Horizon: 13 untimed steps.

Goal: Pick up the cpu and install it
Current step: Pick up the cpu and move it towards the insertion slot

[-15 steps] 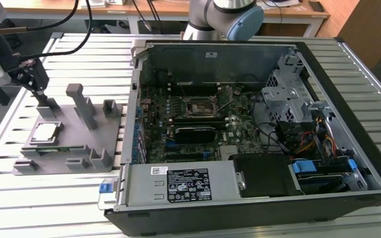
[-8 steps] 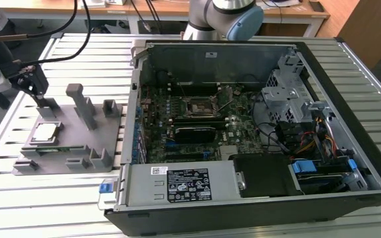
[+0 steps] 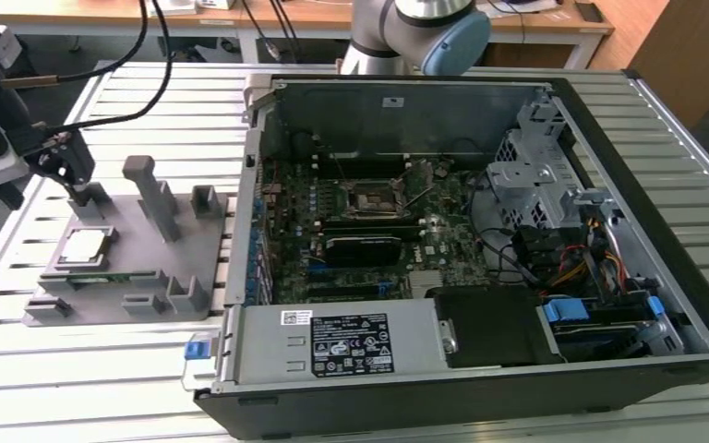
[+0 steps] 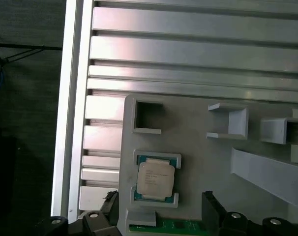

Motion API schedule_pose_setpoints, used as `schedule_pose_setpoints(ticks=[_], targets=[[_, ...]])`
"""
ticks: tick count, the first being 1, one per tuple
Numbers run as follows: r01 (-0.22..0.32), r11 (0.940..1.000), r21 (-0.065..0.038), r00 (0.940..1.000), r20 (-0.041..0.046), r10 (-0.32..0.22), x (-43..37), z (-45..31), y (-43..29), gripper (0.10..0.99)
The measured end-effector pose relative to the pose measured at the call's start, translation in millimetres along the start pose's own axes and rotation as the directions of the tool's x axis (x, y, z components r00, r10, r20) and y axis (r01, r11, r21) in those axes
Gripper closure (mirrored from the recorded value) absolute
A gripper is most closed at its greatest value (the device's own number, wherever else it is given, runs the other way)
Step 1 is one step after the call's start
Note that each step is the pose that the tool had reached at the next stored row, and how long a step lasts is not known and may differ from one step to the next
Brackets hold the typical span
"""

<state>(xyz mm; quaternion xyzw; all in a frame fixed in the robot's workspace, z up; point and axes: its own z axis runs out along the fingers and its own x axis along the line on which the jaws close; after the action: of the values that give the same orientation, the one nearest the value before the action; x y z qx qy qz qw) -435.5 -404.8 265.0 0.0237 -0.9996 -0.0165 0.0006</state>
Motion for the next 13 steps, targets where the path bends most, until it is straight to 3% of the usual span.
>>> schedule_pose_setpoints(ticks=[13], targets=[[-0.015, 0.9999, 0.000, 0.9999, -0.0001, 0.015, 0.0, 18.8, -0.6, 0.325]])
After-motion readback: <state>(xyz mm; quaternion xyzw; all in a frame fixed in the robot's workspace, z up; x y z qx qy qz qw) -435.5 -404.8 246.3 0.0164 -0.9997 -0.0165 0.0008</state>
